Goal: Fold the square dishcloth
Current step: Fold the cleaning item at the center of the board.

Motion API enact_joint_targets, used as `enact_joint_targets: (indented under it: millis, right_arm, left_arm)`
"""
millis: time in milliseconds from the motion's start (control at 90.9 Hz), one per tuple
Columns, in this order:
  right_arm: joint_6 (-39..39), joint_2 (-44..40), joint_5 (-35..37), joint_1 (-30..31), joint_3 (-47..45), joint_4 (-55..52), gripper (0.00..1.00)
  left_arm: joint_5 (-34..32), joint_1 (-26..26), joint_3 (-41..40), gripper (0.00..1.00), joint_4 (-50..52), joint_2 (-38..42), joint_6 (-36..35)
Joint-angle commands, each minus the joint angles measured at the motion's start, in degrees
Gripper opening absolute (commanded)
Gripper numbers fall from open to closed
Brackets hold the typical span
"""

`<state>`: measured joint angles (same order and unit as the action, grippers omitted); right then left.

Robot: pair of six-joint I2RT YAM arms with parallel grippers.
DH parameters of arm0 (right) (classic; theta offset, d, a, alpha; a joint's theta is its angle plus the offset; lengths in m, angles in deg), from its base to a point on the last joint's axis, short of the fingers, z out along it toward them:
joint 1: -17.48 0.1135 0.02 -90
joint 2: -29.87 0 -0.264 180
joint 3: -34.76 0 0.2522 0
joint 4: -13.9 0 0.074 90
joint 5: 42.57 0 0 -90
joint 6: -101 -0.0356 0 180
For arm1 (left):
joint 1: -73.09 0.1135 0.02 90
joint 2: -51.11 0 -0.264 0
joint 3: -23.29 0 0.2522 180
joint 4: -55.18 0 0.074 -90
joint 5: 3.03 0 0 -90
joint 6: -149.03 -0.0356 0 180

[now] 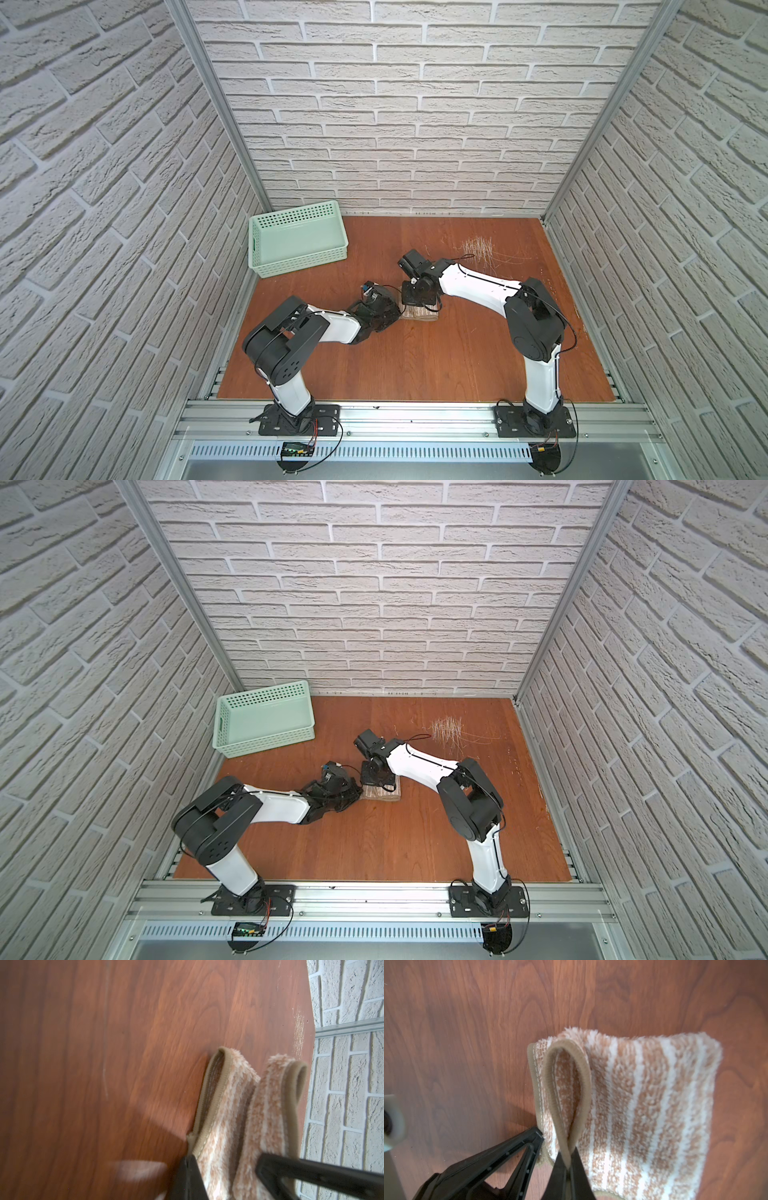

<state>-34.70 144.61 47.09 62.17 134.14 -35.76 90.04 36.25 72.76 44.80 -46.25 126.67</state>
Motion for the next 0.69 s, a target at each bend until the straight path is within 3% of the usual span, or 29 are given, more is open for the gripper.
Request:
enact_joint_targets:
  millis: [0, 396, 682]
  right_arm:
    - [-1.0, 0.6, -1.3, 0.4, 1.2, 1.5, 0.03]
    - [-1.4, 2.3, -2.9, 0.4, 2.3, 2.9, 0.03]
    - [-1.5, 2.2, -4.8, 0.4, 1.6, 4.2, 0.25]
  left_arm:
    - [-0.5, -0.5, -1.2, 0.0, 1.4, -1.3, 0.2]
    - [-0.5, -0.5, -1.1, 0.0, 1.5, -1.5, 0.2]
    - [-0.8, -0.6, -1.1, 0.0, 1.6, -1.4, 0.5]
